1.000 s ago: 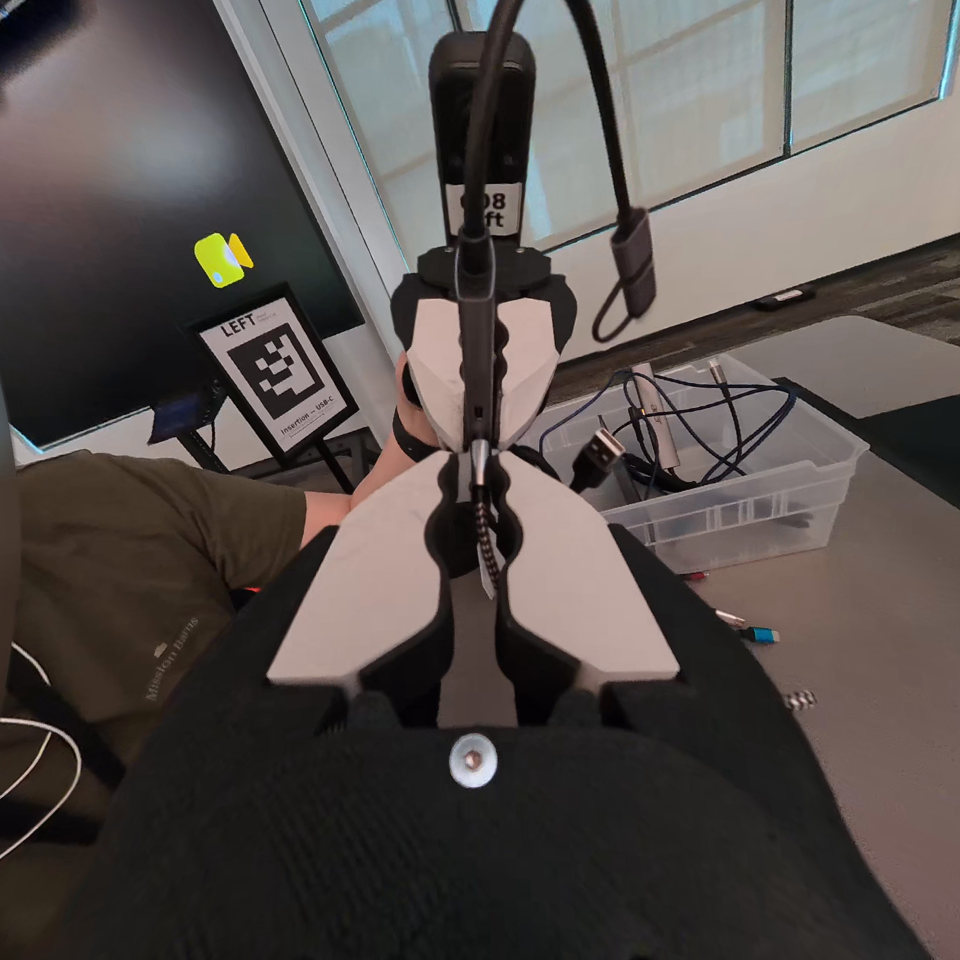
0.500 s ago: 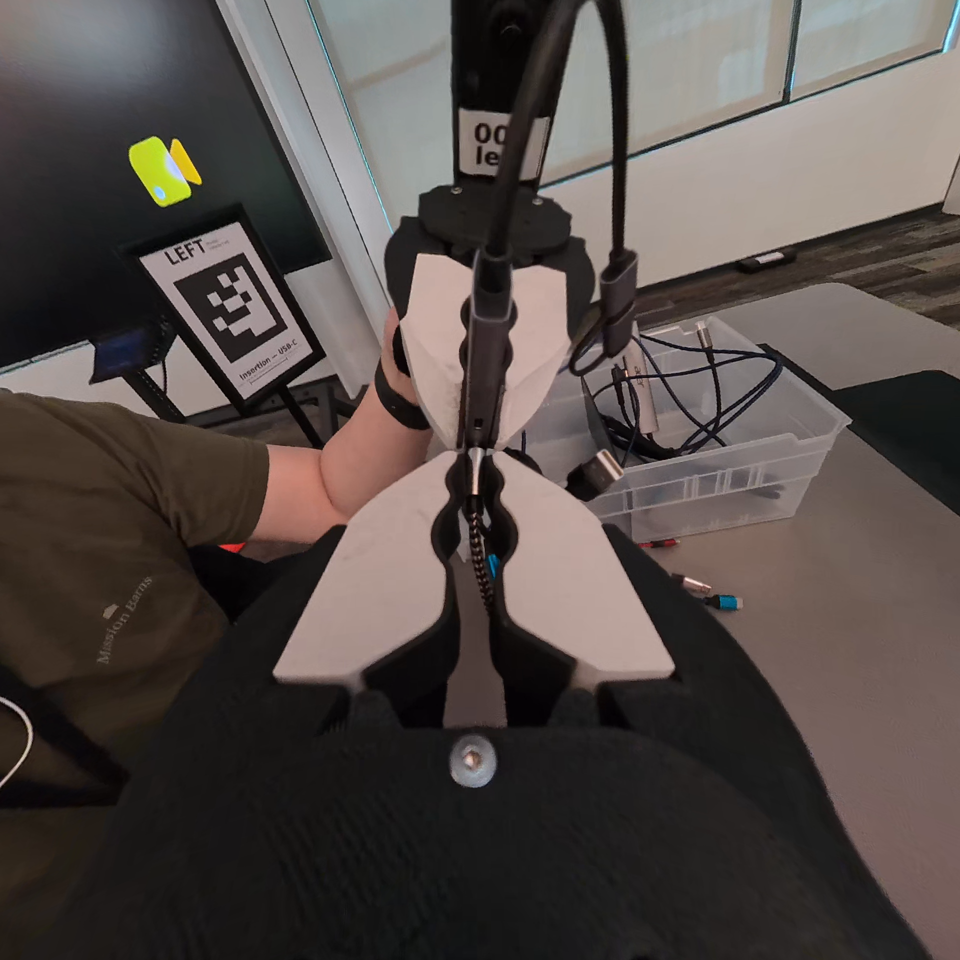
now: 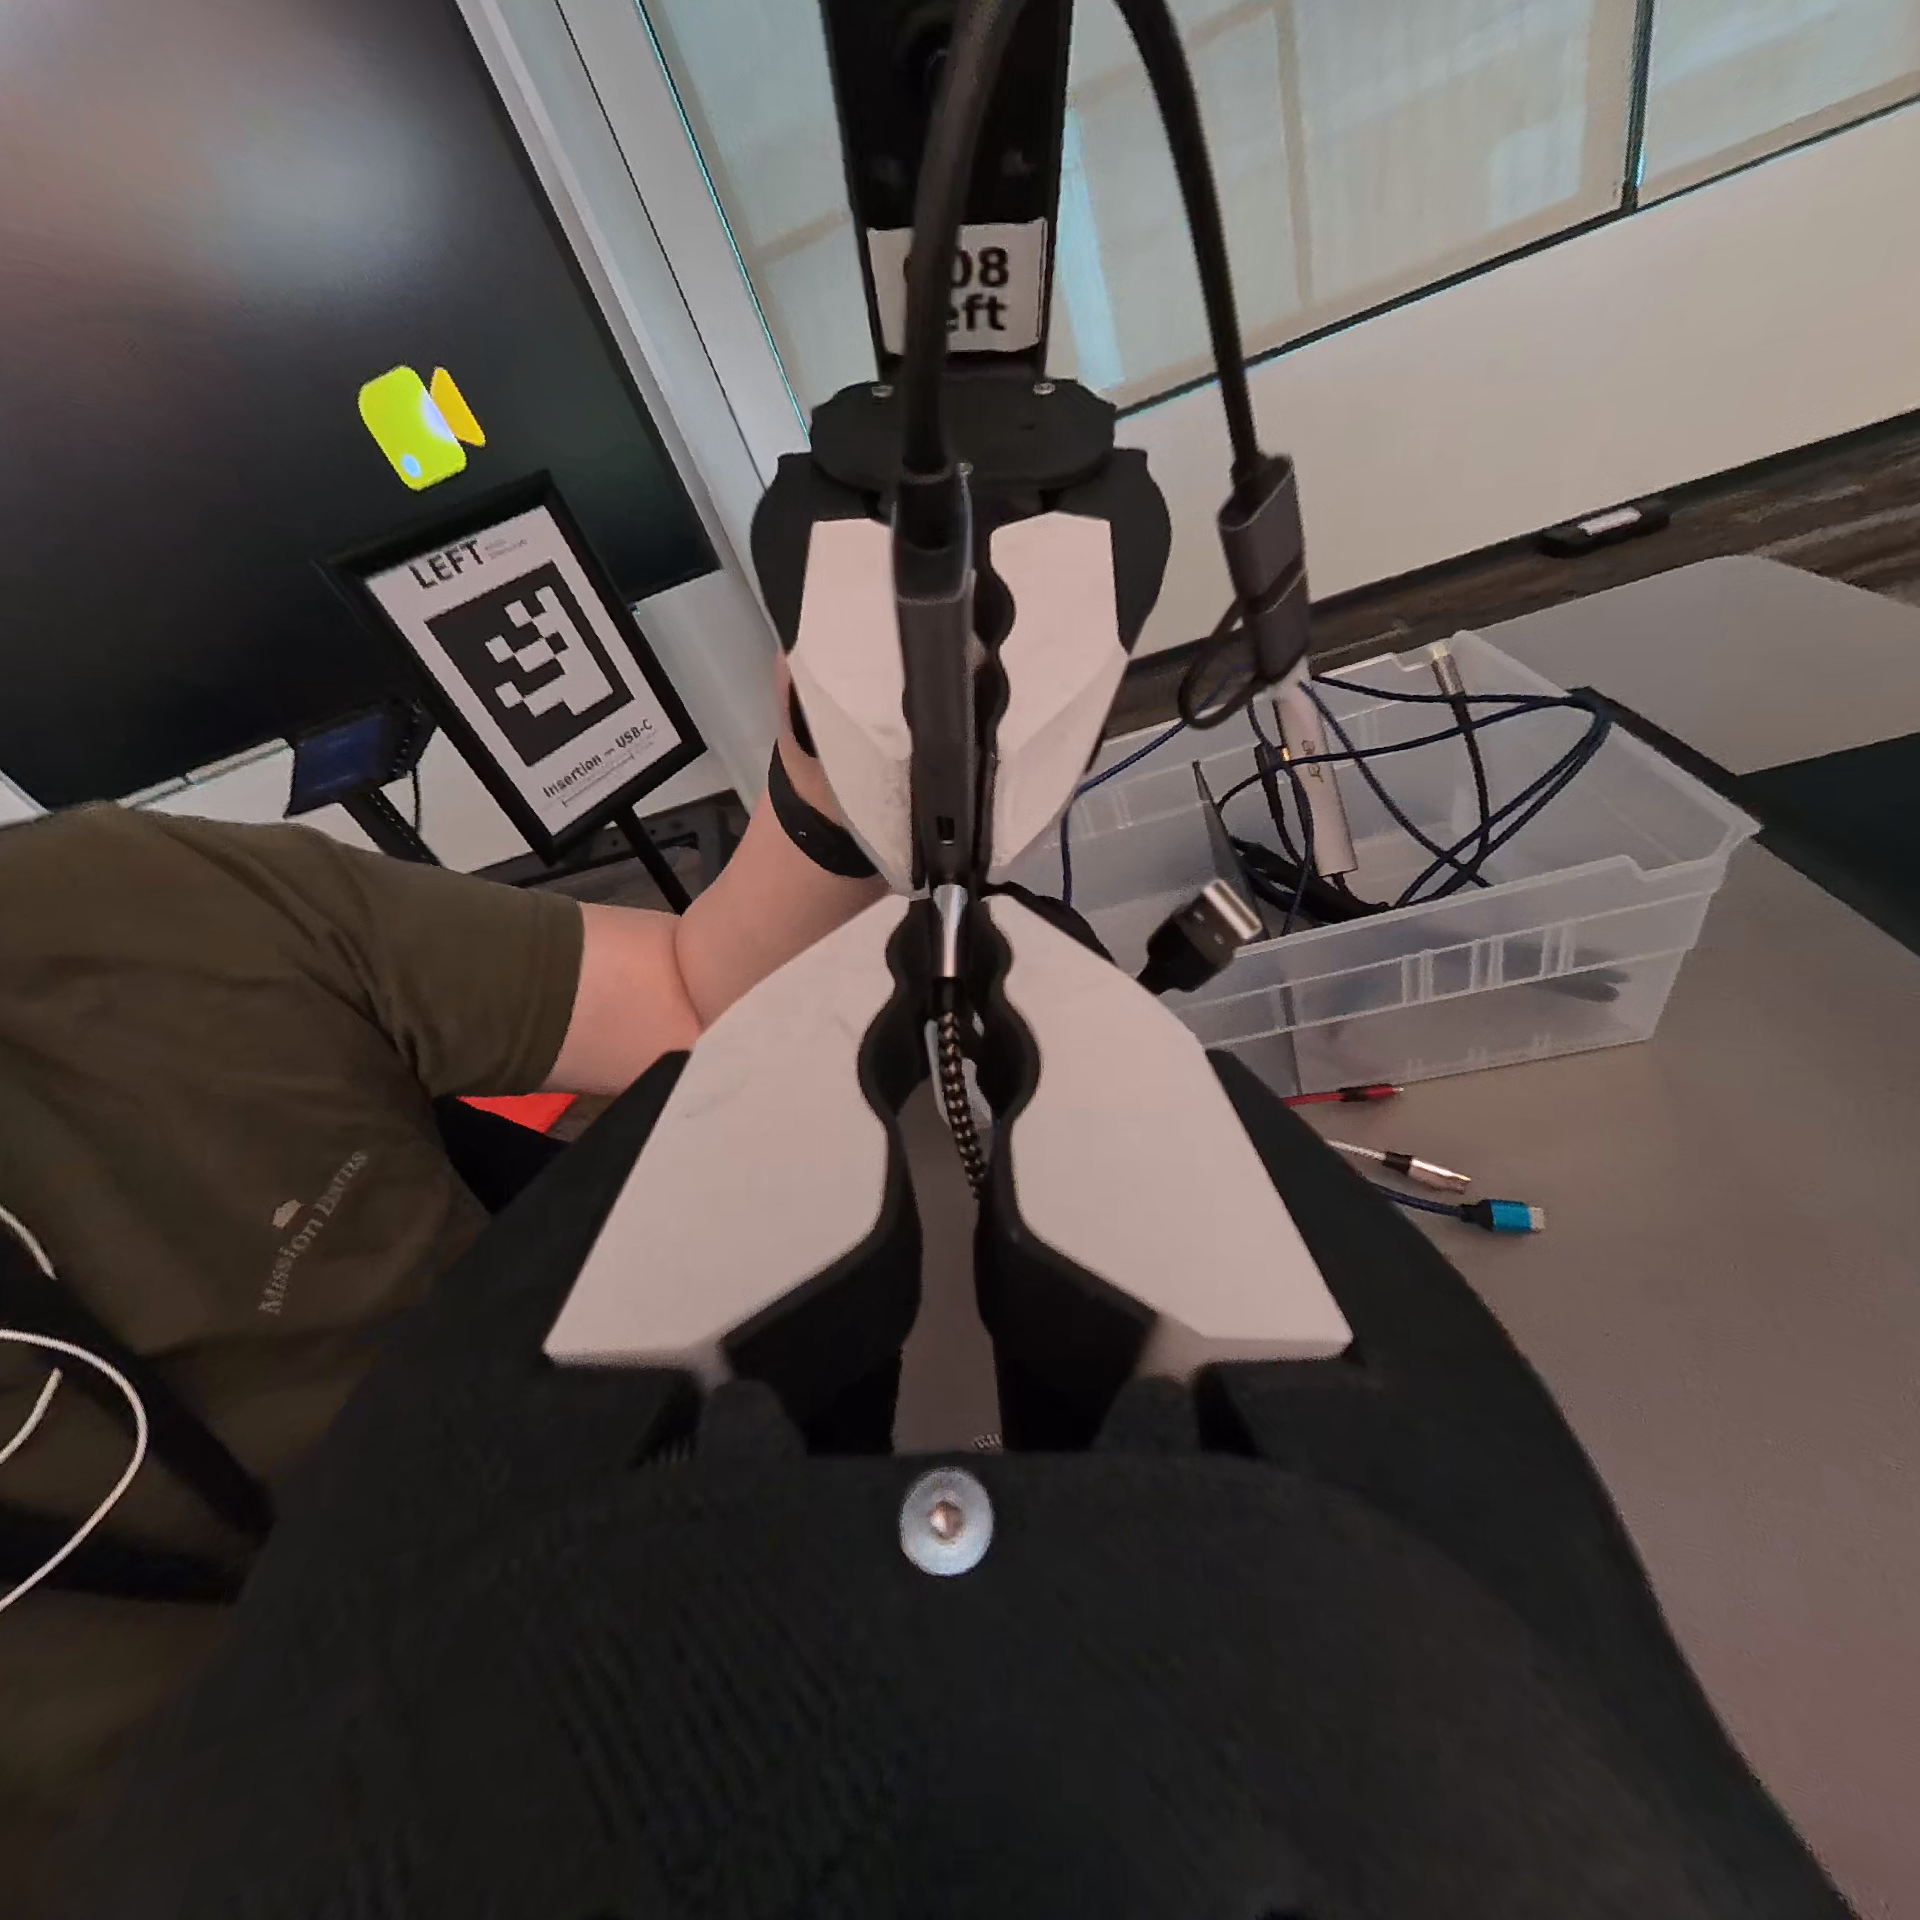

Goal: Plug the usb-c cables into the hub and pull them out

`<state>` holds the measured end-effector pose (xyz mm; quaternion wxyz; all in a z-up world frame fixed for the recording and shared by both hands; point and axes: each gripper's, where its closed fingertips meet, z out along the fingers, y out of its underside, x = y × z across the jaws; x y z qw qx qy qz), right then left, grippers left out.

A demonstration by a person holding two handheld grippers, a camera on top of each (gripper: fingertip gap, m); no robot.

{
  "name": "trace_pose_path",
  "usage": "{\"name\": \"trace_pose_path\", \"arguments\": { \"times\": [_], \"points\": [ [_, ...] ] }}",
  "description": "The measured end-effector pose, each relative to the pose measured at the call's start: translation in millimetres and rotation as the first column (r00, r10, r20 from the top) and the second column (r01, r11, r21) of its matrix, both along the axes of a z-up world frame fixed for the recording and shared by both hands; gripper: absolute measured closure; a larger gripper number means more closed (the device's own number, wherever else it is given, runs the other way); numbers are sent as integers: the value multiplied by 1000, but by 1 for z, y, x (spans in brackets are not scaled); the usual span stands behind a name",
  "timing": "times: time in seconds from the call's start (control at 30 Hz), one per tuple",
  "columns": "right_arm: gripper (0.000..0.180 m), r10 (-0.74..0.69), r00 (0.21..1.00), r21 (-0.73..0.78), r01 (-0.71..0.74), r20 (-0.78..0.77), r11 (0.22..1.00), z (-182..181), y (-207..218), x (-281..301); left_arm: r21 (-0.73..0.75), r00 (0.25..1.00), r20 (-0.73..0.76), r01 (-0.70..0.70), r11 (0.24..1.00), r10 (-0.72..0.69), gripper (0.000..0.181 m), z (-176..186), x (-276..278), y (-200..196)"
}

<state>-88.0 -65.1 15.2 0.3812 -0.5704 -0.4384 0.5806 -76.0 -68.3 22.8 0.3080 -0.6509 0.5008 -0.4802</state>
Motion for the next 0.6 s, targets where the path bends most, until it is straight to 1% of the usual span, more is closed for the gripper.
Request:
{"name": "trace_pose_path", "arguments": {
  "times": [0.1, 0.37, 0.4, 0.43, 0.47, 0.5, 0.53, 0.57, 0.6],
  "points": [
    [172, -16, 1000, 41, 15, 26, 999, 0, 0, 3, -1, 1000, 6, 3, 1000, -3, 171, 0, 3, -1],
    [172, -8, 997, 57, 4, 71, 998, -1, -3, 10, 31, 1000, -1, -15, 999, 15, 171, 1, 5, -1],
    [172, -36, 995, 73, 29, 93, 997, -2, 2, 20, 48, 997, 28, -78, 996, 76, 171, 10, -8, 9],
    [173, -94, 995, 53, 92, 40, 994, 8, 14, 40, 49, 983, 111, -150, 988, 143, 171, 28, -31, 21],
    [173, -134, 988, -2, 135, -81, 991, 31, 21, 63, 14, 962, 217, -172, 985, 165, 172, 50, -56, 24],
    [173, -160, 975, -1, 162, -157, 987, 49, 22, 81, 2, 942, 291, -175, 985, 167, 171, 67, -77, 21],
    [173, -176, 975, 58, 185, -138, 981, 55, 18, 87, 37, 935, 296, -215, 976, 195, 171, 72, -90, 21],
    [173, -171, 982, 110, 180, -83, 978, 52, 12, 85, 90, 937, 256, -269, 959, 239, 172, 69, -98, 25],
    [173, -127, 992, 112, 126, 6, 986, 40, 3, 77, 111, 943, 212, -286, 952, 259, 172, 64, -99, 26]
  ]
}}
